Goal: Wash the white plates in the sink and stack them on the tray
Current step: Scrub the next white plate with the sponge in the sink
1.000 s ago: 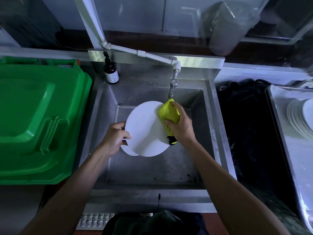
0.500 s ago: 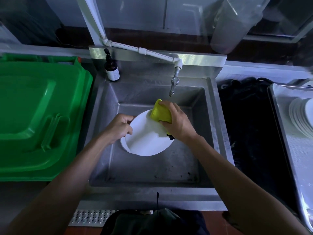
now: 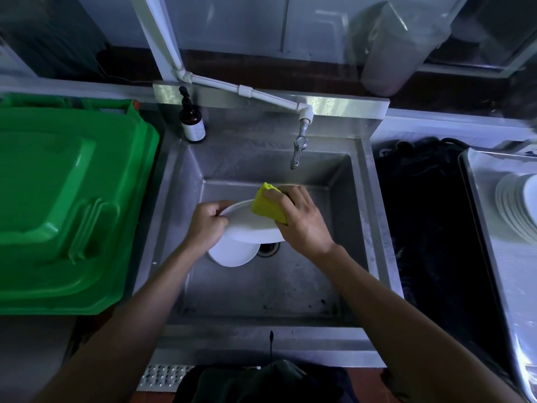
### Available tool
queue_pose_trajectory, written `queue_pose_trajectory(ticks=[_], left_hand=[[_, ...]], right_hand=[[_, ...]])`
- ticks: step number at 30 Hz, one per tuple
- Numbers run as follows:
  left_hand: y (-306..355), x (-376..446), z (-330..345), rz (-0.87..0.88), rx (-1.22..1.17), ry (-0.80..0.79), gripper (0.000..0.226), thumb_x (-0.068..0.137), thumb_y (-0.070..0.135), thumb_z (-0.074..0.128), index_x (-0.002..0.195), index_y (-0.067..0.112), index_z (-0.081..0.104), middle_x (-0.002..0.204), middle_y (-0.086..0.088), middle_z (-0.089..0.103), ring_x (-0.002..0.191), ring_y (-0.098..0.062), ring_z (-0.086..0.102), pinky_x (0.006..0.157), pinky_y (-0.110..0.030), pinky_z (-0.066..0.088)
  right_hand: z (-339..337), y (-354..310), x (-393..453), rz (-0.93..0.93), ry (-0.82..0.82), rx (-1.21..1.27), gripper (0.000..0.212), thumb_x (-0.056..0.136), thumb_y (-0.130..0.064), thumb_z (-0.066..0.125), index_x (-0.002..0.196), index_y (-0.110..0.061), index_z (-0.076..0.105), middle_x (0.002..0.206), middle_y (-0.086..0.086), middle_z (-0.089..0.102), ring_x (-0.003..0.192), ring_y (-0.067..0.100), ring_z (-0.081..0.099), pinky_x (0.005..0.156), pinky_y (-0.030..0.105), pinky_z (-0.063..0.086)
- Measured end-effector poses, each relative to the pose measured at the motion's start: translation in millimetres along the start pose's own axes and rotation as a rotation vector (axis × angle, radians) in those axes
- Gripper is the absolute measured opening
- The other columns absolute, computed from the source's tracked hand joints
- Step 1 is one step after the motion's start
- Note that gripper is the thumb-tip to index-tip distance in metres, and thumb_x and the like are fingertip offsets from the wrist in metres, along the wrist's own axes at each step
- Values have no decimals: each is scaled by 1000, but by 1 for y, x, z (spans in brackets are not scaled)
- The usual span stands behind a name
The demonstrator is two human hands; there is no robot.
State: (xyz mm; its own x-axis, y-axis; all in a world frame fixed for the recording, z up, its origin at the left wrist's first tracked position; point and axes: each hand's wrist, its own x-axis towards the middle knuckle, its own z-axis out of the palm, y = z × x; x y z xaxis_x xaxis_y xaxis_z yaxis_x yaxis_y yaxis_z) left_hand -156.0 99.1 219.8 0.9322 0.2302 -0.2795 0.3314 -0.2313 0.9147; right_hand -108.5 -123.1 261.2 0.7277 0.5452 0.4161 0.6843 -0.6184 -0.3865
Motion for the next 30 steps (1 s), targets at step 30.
queue_pose_trajectory(ticks=[30], left_hand=[[22,-23,33,-653,-1120,79,15,97,2,48,102,-7,59,94,-29,70,80,-39,73,60,-43,63]], right_hand=[[3,12,-47,-174,-91,-44,67,81,3,68,136,-25,43,126,9,49,97,33,50,84,41,46]])
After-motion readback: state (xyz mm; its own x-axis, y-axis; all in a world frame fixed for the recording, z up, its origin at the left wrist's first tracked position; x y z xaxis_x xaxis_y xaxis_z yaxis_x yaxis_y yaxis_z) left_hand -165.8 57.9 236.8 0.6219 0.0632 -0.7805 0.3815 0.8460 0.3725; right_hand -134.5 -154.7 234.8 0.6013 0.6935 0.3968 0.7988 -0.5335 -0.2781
